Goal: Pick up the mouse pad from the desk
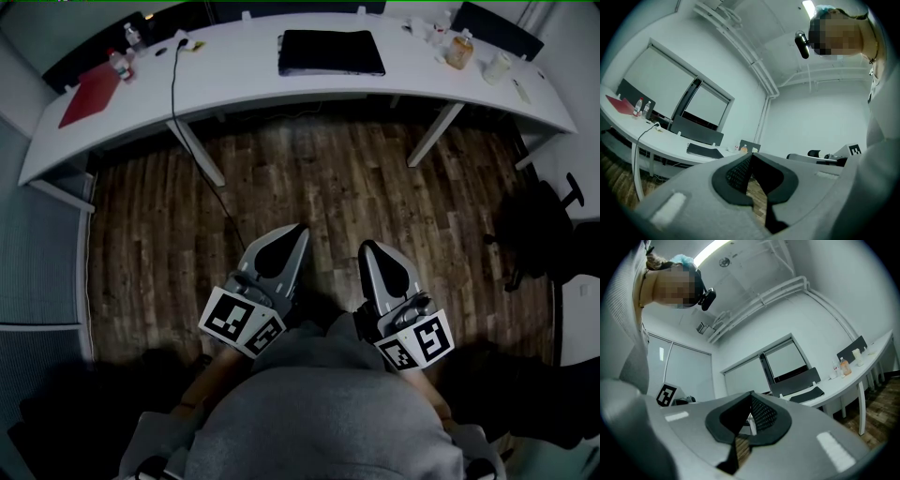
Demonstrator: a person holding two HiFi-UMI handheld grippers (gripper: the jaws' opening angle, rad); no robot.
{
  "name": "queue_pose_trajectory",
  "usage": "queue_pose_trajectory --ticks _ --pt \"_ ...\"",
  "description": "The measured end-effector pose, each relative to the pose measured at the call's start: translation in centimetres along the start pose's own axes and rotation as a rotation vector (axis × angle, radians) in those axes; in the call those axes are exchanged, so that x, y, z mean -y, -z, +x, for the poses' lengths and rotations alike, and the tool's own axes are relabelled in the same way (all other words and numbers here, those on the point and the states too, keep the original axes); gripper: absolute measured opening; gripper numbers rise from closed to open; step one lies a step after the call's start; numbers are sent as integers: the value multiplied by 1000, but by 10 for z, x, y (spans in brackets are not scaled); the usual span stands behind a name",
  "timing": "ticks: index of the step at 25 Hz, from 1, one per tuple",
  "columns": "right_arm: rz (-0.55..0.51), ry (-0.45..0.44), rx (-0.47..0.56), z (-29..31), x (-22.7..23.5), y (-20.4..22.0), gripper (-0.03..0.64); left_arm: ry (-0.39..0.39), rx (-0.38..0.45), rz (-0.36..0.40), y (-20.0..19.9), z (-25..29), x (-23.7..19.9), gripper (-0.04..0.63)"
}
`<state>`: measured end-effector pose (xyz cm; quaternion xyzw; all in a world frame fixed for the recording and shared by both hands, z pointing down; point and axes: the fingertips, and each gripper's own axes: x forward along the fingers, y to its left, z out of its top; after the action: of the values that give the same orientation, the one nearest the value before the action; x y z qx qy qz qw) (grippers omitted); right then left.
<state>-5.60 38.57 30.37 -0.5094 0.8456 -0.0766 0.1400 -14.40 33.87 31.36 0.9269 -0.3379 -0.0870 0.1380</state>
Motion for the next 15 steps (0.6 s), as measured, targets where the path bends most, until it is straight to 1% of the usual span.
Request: queue_pose_trajectory --ticks 7,15 --pt "-11 35 1 0 -6 0 0 14 -1 -11 -2 -6 -7 -2" --pt "2 91 -9 -5 15 2 0 37 -13 -29 5 13 -8 -2"
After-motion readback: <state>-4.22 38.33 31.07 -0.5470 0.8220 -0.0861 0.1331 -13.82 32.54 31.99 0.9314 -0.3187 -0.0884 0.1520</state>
